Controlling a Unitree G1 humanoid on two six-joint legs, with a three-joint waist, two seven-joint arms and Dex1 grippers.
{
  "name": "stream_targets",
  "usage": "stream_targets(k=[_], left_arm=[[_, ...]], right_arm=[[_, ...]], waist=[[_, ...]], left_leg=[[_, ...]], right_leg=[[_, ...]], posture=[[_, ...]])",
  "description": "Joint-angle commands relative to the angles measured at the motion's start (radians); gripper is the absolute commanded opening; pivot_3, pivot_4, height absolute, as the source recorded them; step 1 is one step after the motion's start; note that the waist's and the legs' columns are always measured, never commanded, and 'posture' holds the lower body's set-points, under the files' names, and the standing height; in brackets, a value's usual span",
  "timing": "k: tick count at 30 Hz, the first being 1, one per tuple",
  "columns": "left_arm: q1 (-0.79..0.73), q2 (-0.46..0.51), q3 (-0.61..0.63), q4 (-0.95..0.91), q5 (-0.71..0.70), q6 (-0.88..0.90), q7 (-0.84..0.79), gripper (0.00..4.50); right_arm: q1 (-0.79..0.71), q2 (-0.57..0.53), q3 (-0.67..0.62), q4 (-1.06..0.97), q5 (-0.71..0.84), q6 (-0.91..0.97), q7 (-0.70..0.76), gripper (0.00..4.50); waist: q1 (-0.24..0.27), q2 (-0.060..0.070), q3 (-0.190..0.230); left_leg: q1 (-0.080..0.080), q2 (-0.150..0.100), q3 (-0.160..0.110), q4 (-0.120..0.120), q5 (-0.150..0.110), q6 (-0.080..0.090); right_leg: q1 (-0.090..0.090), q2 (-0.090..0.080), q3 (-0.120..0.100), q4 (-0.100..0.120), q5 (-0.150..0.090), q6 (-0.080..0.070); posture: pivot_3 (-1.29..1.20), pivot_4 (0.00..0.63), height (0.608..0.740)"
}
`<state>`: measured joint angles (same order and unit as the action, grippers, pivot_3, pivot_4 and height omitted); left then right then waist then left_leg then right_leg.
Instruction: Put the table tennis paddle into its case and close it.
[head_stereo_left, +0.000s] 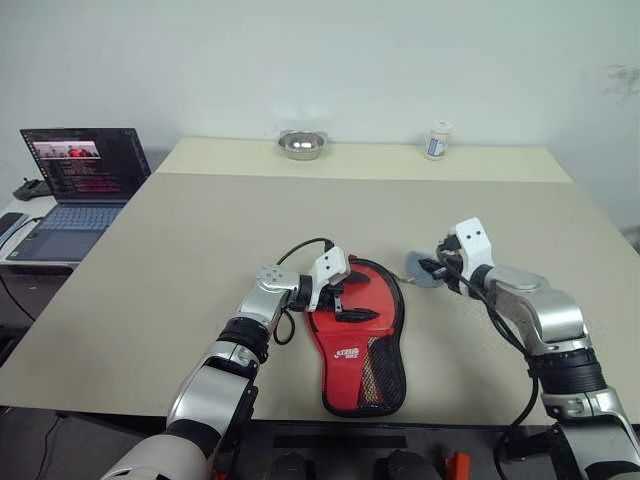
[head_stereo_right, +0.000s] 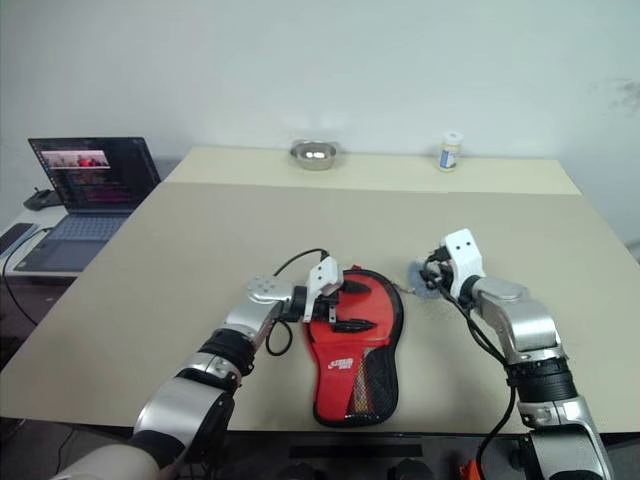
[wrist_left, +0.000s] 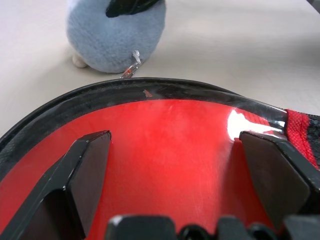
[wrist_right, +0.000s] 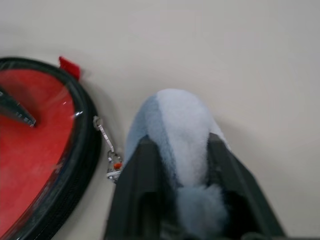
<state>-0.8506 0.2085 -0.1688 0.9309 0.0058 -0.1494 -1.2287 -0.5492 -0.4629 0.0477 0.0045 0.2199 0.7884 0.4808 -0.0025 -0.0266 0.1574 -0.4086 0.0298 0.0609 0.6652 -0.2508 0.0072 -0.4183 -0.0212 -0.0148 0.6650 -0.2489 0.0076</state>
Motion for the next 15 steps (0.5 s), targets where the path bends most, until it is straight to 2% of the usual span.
stream_targets(k=[1,5,10,15], left_arm=[[0.035,-0.013,-0.036,0.047,0.031,0.0,0.008,4.5],[0.041,-0.017,-0.038,0.066,0.037,-0.005,0.021,4.5],[0.038,-0.027,-0.028,0.084,0.032,-0.01,0.048,4.5],[0.032,-0.035,-0.027,0.106,0.034,-0.018,0.061,4.5]], right_arm=[[0.022,-0.014,0.029,-0.051,-0.024,-0.015,0.008,0.06],[0.006,-0.055,0.0,-0.105,-0.035,-0.001,0.006,0.0],[0.052,-0.225,-0.059,-0.253,0.0,0.084,0.096,0.0],[0.18,-0.385,-0.153,-0.457,0.082,0.212,0.176,0.0]], waist=[[0.0,0.0,-0.001],[0.001,0.0,-0.001],[0.007,0.001,-0.001],[0.024,0.001,-0.001]], left_leg=[[0.001,0.0,0.0,0.0,0.0,0.0],[0.007,0.0,0.0,-0.001,0.0,0.0],[0.007,-0.001,0.0,-0.001,0.0,0.0],[0.007,-0.001,-0.001,-0.002,0.0,0.0]], right_leg=[[0.001,0.0,0.0,0.0,0.0,0.0],[0.008,0.0,0.0,-0.002,-0.003,0.004],[0.009,-0.001,-0.001,-0.003,-0.003,0.004],[0.01,-0.001,-0.002,-0.005,-0.003,0.005]], posture=[[0.0,0.15,0.74],[0.0,0.15,0.74],[0.0,0.15,0.74],[0.0,0.15,0.74]])
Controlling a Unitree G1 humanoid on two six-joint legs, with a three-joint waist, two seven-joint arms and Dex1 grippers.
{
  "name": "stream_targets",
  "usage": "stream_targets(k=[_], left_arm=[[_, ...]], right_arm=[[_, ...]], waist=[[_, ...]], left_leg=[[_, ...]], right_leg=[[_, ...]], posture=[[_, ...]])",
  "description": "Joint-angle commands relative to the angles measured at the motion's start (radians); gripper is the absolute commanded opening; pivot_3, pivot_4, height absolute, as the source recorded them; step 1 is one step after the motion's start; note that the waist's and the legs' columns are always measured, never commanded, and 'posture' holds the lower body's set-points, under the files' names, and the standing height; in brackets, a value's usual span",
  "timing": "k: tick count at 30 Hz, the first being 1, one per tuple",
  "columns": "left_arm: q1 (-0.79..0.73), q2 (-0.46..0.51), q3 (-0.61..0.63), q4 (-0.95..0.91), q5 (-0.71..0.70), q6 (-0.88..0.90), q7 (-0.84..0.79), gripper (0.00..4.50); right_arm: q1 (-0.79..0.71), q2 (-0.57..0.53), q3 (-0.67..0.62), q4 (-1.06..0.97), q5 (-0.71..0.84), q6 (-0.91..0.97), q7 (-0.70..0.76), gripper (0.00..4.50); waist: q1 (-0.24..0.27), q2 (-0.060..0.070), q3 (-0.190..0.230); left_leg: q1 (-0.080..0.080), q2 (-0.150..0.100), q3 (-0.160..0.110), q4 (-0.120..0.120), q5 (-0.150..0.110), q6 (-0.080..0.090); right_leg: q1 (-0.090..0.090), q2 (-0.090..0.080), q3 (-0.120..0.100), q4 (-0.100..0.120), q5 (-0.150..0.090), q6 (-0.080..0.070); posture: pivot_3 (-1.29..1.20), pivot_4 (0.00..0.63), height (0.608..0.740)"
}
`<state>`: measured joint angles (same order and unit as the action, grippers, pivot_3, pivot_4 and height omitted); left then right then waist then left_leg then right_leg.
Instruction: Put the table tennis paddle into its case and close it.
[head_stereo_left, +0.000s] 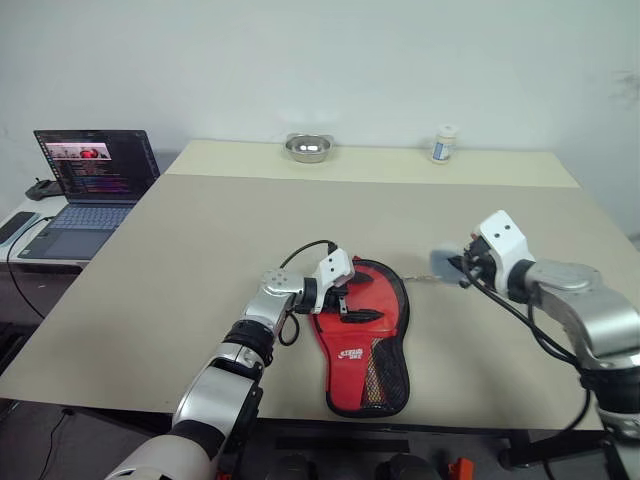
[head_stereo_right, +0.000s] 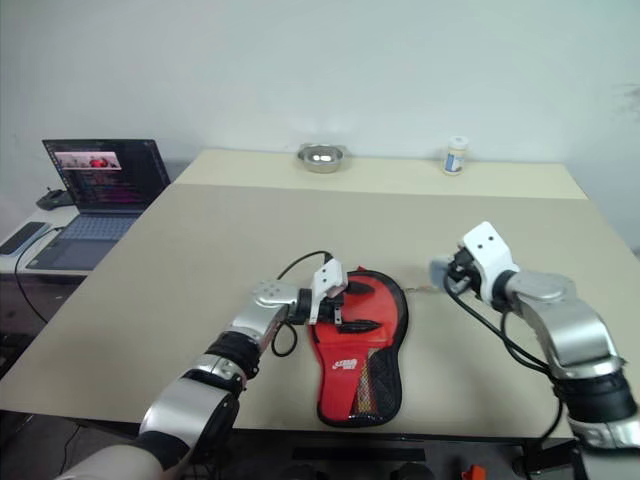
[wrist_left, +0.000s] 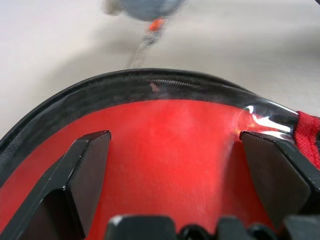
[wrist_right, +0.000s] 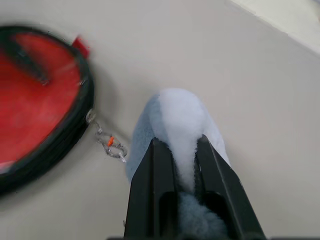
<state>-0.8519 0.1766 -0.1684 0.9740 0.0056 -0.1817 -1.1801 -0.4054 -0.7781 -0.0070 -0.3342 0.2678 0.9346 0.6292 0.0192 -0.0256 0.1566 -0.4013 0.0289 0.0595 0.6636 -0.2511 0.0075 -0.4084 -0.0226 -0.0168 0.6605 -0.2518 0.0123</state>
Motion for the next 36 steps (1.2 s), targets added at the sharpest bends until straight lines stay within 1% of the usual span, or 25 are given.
stream_targets(k=[1,4,8,13,18,21,25,29,33,36], left_arm=[[0.033,-0.005,-0.028,0.068,0.035,0.012,0.015,4.5],[0.033,-0.01,-0.033,0.08,0.041,0.006,0.021,4.5],[0.031,-0.018,-0.047,0.099,0.059,-0.007,0.03,4.5],[0.021,-0.027,-0.065,0.132,0.091,-0.037,0.05,4.5],[0.009,-0.04,-0.069,0.157,0.108,-0.048,0.063,4.5],[0.005,-0.047,-0.074,0.166,0.114,-0.054,0.072,4.5],[0.0,-0.054,-0.079,0.176,0.118,-0.059,0.082,4.5],[-0.005,-0.058,-0.08,0.181,0.123,-0.063,0.086,4.5],[-0.01,-0.058,-0.08,0.189,0.127,-0.068,0.091,4.5],[-0.012,-0.058,-0.08,0.194,0.128,-0.071,0.095,4.5]], right_arm=[[0.055,-0.085,-0.11,-0.148,0.049,0.086,0.034,0.0],[0.14,-0.108,-0.148,-0.3,0.133,0.193,0.057,0.0],[0.236,-0.088,-0.159,-0.487,0.231,0.312,0.047,0.0],[0.339,-0.094,-0.175,-0.598,0.308,0.384,0.048,0.0],[0.431,-0.138,-0.261,-0.671,0.405,0.423,0.11,0.0],[0.505,-0.159,-0.301,-0.707,0.462,0.422,0.122,0.0],[0.614,-0.21,-0.321,-0.713,0.589,0.355,0.09,0.0],[0.678,-0.274,-0.34,-0.713,0.73,0.284,0.034,0.0],[0.719,-0.337,-0.362,-0.713,0.852,0.229,-0.025,0.0],[0.74,-0.377,-0.377,-0.713,0.925,0.195,-0.067,0.0]], waist=[[0.003,0.0,0.0],[0.006,0.0,0.0],[0.006,0.001,-0.001],[0.006,0.0,-0.006],[0.011,0.0,-0.008],[0.015,0.001,-0.011],[0.024,0.0,-0.013],[0.022,-0.002,-0.013],[0.017,-0.005,-0.013],[0.013,-0.005,-0.014]], left_leg=[[0.0,0.0,0.0,0.0,0.0,0.0],[0.0,0.0,0.0,0.0,0.0,0.0],[0.0,0.0,-0.002,0.0,0.0,0.0],[0.001,0.0,-0.002,0.001,0.0,0.0],[0.001,-0.001,-0.003,0.001,0.0,0.0],[0.0,-0.001,-0.005,-0.001,0.0,0.0],[0.0,-0.002,-0.007,-0.001,-0.004,0.006],[0.001,-0.004,-0.007,-0.001,-0.007,0.008],[0.005,-0.004,-0.007,0.001,-0.007,0.008],[0.006,-0.004,-0.01,0.001,-0.007,0.008]], right_leg=[[0.0,0.0,0.0,0.0,0.0,0.0],[0.001,-0.001,0.0,-0.001,0.0,0.0],[0.002,-0.001,-0.002,-0.002,0.0,0.001],[0.004,-0.001,-0.002,-0.003,0.0,0.001],[0.005,-0.002,-0.004,-0.004,0.0,0.001],[0.006,-0.002,-0.006,-0.009,0.0,0.002],[0.012,-0.004,-0.009,-0.017,0.0,0.004],[0.014,-0.011,-0.008,-0.017,-0.002,0.008],[0.018,-0.012,-0.01,-0.017,-0.002,0.007],[0.02,-0.014,-0.014,-0.018,-0.004,0.006]], posture=[[0.0,0.15,0.74],[0.0,0.15,0.74],[0.0,0.15,0.74],[0.0,0.15,0.74],[0.0,0.15,0.74],[0.0,0.15,0.74],[0.0,0.15,0.74],[0.0,0.15,0.74],[0.0,0.15,0.74],[0.0,0.15,0.74]])
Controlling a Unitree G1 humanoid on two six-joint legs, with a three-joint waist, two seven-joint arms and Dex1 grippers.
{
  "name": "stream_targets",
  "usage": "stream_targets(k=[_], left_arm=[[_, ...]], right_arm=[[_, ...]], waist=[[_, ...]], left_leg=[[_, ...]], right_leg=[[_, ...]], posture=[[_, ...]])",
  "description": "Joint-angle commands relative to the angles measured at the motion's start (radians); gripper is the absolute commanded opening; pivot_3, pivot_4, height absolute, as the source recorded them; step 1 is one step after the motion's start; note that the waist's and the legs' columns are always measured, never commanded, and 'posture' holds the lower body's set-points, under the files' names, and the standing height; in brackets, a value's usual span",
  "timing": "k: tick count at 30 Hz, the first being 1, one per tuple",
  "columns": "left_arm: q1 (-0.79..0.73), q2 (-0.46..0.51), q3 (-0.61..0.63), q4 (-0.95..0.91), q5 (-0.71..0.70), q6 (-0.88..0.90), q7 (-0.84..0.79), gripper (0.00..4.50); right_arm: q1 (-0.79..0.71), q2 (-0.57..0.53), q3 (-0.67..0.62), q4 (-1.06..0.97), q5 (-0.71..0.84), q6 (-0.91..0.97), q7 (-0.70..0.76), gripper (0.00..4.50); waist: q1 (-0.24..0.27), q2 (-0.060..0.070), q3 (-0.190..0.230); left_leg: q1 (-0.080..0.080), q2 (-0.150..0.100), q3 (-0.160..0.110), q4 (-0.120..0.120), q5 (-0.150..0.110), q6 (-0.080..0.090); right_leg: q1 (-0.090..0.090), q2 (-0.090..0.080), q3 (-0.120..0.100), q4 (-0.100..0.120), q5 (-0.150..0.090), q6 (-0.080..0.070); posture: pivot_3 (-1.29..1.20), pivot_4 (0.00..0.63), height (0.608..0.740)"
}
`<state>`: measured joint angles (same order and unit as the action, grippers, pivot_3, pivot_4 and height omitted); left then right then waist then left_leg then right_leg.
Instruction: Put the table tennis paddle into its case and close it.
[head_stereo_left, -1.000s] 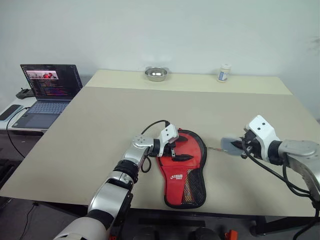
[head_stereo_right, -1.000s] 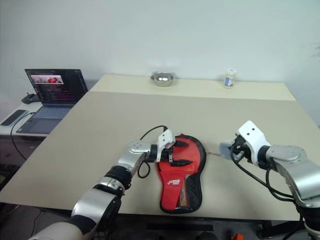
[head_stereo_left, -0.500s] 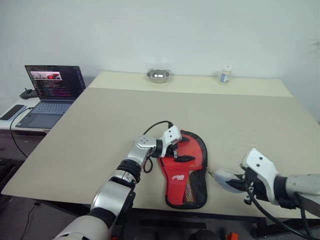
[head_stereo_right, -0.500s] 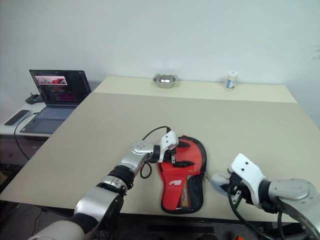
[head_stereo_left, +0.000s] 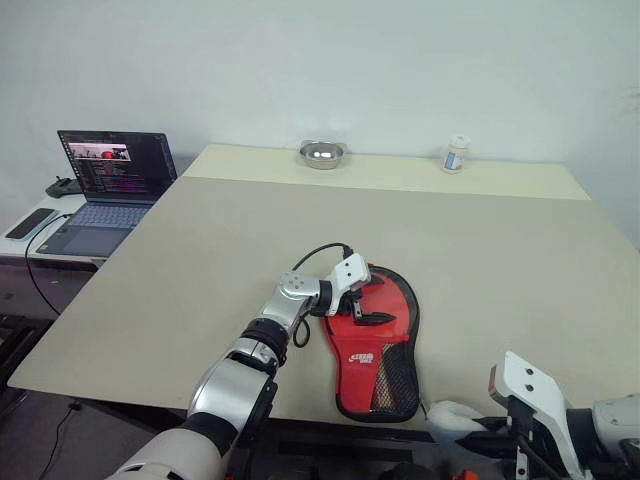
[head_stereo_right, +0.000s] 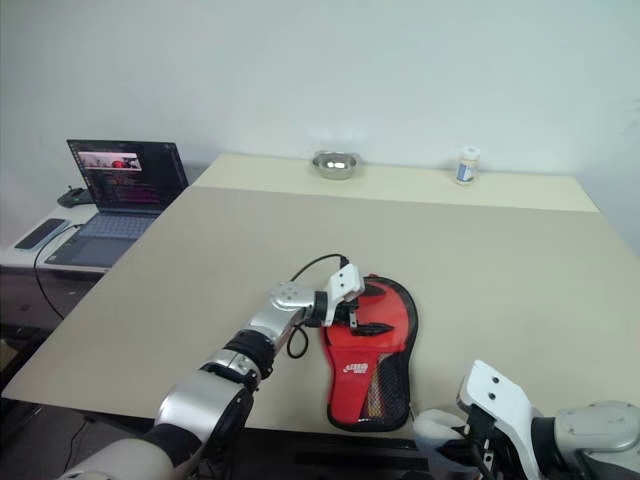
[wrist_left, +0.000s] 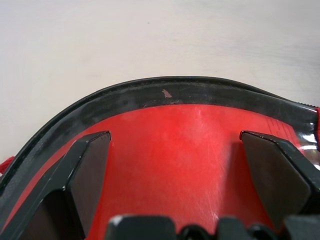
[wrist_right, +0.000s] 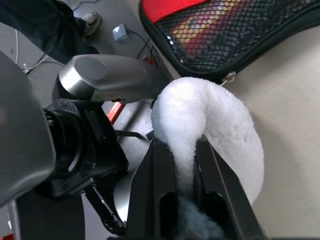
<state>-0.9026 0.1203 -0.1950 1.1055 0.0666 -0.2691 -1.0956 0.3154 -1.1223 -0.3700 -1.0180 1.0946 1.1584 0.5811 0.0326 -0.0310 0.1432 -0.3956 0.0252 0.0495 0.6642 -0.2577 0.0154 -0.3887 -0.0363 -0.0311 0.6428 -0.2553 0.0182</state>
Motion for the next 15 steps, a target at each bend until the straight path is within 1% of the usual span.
stream_targets(k=[1,5,7,8,10,11,12,15], left_arm=[[0.038,-0.002,-0.053,0.063,0.066,0.016,0.011,4.5],[0.041,-0.001,-0.052,0.062,0.066,0.016,0.013,4.5],[0.042,-0.001,-0.051,0.061,0.065,0.016,0.014,4.5],[0.043,0.0,-0.051,0.061,0.065,0.015,0.013,4.5],[0.044,0.0,-0.05,0.059,0.064,0.015,0.013,4.5],[0.044,0.0,-0.05,0.058,0.063,0.014,0.013,4.5],[0.044,0.0,-0.049,0.056,0.062,0.012,0.013,4.5],[0.04,-0.009,-0.042,0.045,0.05,0.013,0.007,4.5]], right_arm=[[0.025,-0.044,-0.016,-0.029,0.116,-0.039,-0.032,0.0],[0.025,-0.069,-0.015,-0.028,0.157,-0.062,-0.076,0.0],[0.019,-0.076,-0.026,-0.023,0.165,-0.064,-0.08,0.69],[0.015,-0.082,-0.034,-0.02,0.173,-0.065,-0.077,0.93],[0.004,-0.097,-0.045,-0.016,0.187,-0.071,-0.069,1.58],[-0.002,-0.104,-0.051,-0.012,0.198,-0.074,-0.067,2.01],[-0.016,-0.106,-0.057,-0.001,0.216,-0.083,-0.068,2.22],[-0.085,-0.101,-0.056,0.054,0.267,-0.112,-0.089,3.24]], waist=[[-0.001,0.0,0.0],[-0.001,0.0,-0.001],[-0.001,0.0,-0.001],[-0.001,0.0,0.0],[-0.003,0.0,0.0],[-0.003,-0.001,0.0],[-0.004,-0.001,0.0],[-0.007,-0.002,0.001]], left_leg=[[0.0,0.0,-0.001,0.0,0.0,0.0],[-0.002,0.0,-0.004,0.0,0.0,0.0],[-0.002,0.0,-0.006,0.0,0.0,0.0],[-0.003,0.0,-0.006,0.0,0.0,0.0],[-0.003,0.0,-0.006,0.0,0.0,0.0],[-0.002,0.0,-0.006,0.0,0.0,0.0],[-0.002,0.0,-0.006,0.0,0.0,0.0],[-0.002,0.0,-0.007,0.0,0.0,0.0]], right_leg=[[0.0,-0.001,-0.001,0.0,0.0,0.0],[0.0,-0.001,-0.005,-0.001,0.0,0.0],[0.0,-0.001,-0.006,-0.001,0.0,0.001],[0.0,-0.001,-0.006,-0.001,0.0,0.001],[0.0,-0.001,-0.006,-0.001,0.0,0.001],[0.001,-0.001,-0.007,-0.001,0.0,0.001],[0.001,-0.001,-0.007,-0.001,0.0,0.001],[0.001,-0.001,-0.007,-0.001,0.0,0.001]], posture=[[0.0,0.15,0.74],[0.0,0.15,0.74],[0.0,0.15,0.74],[0.0,0.15,0.74],[0.0,0.15,0.74],[0.0,0.15,0.74],[0.0,0.15,0.74],[0.0,0.15,0.74]])
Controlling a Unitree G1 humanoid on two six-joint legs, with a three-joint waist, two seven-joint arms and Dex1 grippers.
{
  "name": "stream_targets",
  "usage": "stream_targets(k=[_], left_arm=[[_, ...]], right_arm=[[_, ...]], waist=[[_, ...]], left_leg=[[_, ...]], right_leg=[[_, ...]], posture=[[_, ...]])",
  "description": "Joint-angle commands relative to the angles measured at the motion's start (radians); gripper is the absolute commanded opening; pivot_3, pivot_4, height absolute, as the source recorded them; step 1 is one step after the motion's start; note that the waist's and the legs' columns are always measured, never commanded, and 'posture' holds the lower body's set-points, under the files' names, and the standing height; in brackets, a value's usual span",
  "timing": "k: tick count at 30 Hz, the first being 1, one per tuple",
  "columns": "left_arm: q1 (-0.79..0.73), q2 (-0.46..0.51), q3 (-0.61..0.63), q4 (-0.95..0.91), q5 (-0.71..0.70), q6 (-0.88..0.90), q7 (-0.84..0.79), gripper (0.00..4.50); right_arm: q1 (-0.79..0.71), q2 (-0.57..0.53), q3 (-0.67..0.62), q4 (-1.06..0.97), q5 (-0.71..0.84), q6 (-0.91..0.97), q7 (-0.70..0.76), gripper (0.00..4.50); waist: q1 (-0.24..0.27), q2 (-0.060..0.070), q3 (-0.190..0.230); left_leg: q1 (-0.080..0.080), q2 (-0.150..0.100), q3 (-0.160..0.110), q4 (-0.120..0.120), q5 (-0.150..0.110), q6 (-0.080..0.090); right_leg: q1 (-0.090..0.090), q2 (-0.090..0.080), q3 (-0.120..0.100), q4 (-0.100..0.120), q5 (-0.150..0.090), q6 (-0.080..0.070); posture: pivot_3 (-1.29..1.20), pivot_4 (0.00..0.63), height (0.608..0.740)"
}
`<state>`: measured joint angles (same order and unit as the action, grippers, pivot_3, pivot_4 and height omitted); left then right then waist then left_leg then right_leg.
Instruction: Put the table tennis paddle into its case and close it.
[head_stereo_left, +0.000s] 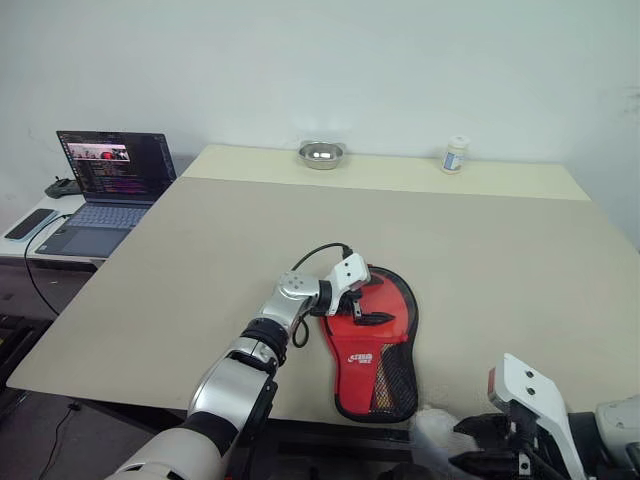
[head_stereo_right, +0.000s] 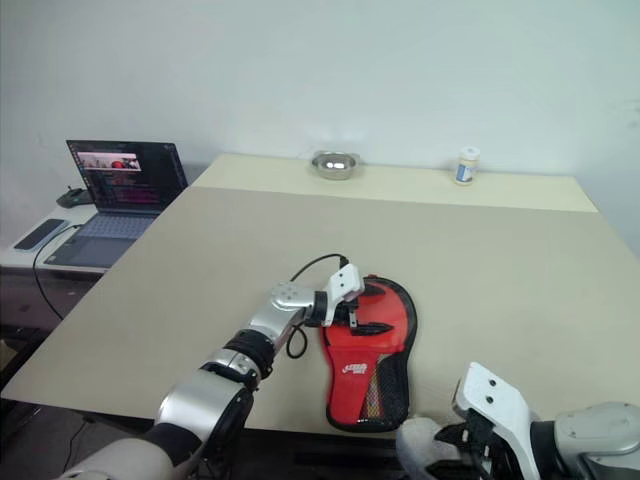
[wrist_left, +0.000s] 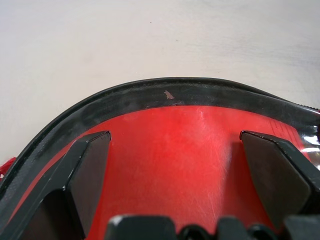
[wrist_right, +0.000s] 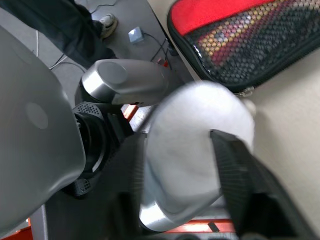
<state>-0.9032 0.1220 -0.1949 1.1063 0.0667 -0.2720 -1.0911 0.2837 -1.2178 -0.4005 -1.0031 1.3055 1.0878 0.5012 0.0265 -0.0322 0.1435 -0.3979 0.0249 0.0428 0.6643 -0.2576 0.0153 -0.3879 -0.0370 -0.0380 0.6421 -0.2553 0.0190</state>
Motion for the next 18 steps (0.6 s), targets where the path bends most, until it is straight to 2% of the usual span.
stream_targets(k=[1,2,5,7,8,9,12,15,18], left_arm=[[0.04,-0.015,-0.039,0.04,0.045,0.016,0.002,4.5],[0.038,-0.018,-0.037,0.037,0.042,0.016,0.004,4.5],[0.038,-0.022,-0.026,0.01,0.029,0.008,0.009,4.5],[0.066,0.009,0.014,-0.128,-0.034,0.028,-0.03,4.5],[0.079,0.021,0.029,-0.188,-0.059,0.042,-0.04,4.5],[0.101,0.049,0.055,-0.284,-0.093,0.085,-0.042,4.5],[0.169,0.11,0.119,-0.536,-0.174,0.251,-0.01,4.5],[0.226,0.132,0.14,-0.723,-0.219,0.389,0.047,4.5],[0.286,0.173,0.154,-0.856,-0.224,0.466,0.099,4.5]], right_arm=[[-0.078,-0.004,-0.02,0.061,0.067,-0.049,-0.011,3.56],[-0.098,-0.004,-0.014,0.078,0.07,-0.052,-0.01,3.91],[-0.182,0.012,0.039,0.151,-0.027,-0.082,-0.007,3.91],[-0.299,0.109,0.136,0.279,-0.181,-0.187,-0.007,3.91],[-0.335,0.152,0.17,0.327,-0.237,-0.23,0.002,3.91],[-0.377,0.221,0.244,0.397,-0.36,-0.326,0.009,3.91],[-0.478,0.377,0.398,0.582,-0.594,-0.52,0.058,3.91],[-0.538,0.458,0.437,0.733,-0.685,-0.619,0.142,3.91],[-0.593,0.534,0.441,0.865,-0.754,-0.713,0.176,3.91]], waist=[[-0.001,0.0,0.0],[0.0,-0.001,0.0],[0.0,0.0,0.001],[-0.004,0.0,0.002],[-0.005,-0.004,0.004],[-0.007,-0.005,0.006],[-0.023,-0.005,0.015],[-0.024,0.003,0.02],[-0.018,0.005,0.021]], left_leg=[[0.0,0.0,0.0,0.0,0.0,0.0],[0.0,0.0,0.0,0.0,0.0,0.0],[-0.001,0.0,0.0,0.0,0.0,0.0],[-0.001,0.0,0.0,-0.001,0.0,0.0],[-0.001,0.001,0.001,-0.001,0.0,0.0],[-0.001,0.001,0.0,-0.001,0.0,0.0],[-0.004,0.001,0.002,-0.001,0.0,0.0],[-0.019,0.002,0.002,0.0,0.001,-0.002],[-0.02,0.001,0.002,-0.001,0.002,-0.002]], right_leg=[[0.0,0.0,0.0,0.0,0.0,0.0],[0.0,0.0,0.0,0.0,0.0,0.0],[0.0,-0.001,-0.001,-0.001,0.0,0.0],[0.0,-0.001,-0.001,-0.001,0.0,0.0],[-0.001,-0.001,-0.001,-0.001,0.0,0.0],[-0.001,0.0,-0.001,-0.001,0.0,0.0],[-0.005,0.001,0.0,0.0,0.0,0.0],[-0.022,0.003,0.002,0.006,0.0,-0.001],[-0.023,0.003,0.001,0.006,0.003,-0.006]], posture=[[0.0,0.15,0.74],[0.0,0.15,0.74],[0.0,0.15,0.74],[0.0,0.15,0.74],[0.0,0.15,0.74],[0.0,0.15,0.74],[0.0,0.15,0.74],[0.0,0.15,0.74],[0.0,0.15,0.74]])
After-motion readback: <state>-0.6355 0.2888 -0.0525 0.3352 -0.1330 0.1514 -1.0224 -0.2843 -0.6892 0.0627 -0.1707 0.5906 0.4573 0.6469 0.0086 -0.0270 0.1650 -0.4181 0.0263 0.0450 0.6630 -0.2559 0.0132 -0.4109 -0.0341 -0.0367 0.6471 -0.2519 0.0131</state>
